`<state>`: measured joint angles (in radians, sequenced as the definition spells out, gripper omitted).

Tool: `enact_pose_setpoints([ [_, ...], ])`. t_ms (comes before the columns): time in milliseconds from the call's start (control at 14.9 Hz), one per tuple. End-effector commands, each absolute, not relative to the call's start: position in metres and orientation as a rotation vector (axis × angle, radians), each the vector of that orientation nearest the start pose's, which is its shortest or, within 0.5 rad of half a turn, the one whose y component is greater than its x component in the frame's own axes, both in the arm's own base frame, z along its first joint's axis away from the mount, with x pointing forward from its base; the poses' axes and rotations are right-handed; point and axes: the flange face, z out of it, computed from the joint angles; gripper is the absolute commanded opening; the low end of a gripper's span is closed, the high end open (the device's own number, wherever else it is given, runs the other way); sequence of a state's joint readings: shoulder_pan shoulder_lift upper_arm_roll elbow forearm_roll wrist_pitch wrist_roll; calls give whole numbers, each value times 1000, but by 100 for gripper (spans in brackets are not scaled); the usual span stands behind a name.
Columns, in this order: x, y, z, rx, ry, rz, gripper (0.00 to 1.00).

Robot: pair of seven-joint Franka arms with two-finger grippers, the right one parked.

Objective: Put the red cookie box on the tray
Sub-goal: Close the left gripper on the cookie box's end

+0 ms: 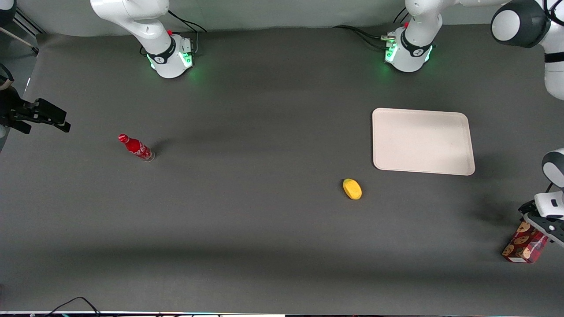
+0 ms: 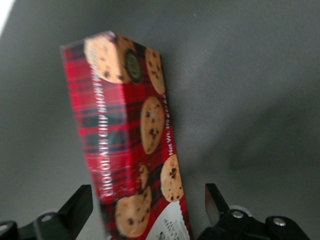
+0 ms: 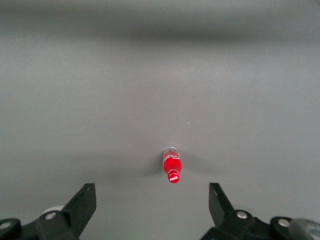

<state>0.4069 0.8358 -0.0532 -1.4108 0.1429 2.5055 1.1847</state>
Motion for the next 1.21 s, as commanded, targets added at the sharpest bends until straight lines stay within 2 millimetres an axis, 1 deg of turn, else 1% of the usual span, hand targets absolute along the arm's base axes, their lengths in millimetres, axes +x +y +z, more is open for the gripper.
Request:
enact_pose_setpoints([
  [0,705,272,208,-2582,1350,-179,100],
  [268,704,271,205,-2565,1380,-158,100],
  [336,704,272,208,-2560,1375,-162,100],
  [403,705,271,208,-2572,1365,-168,87],
  [470,705,271,207,-2580,1355,-180,70],
  [537,704,273,206,-2583,1355,-180,57],
  [604,702,280,208,-2602,1327,-190,32],
  [671,702,279,211,-2626,1303,-210,5],
  [738,702,279,213,-2646,1292,-214,0],
  [872,703,281,225,-2644,1282,-221,0],
  [940,704,279,239,-2651,1274,-209,0],
  [1007,702,271,249,-2705,1257,-151,0],
  [1074,699,263,262,-2764,1210,-84,0],
  [1141,697,254,283,-2811,1146,-43,0],
])
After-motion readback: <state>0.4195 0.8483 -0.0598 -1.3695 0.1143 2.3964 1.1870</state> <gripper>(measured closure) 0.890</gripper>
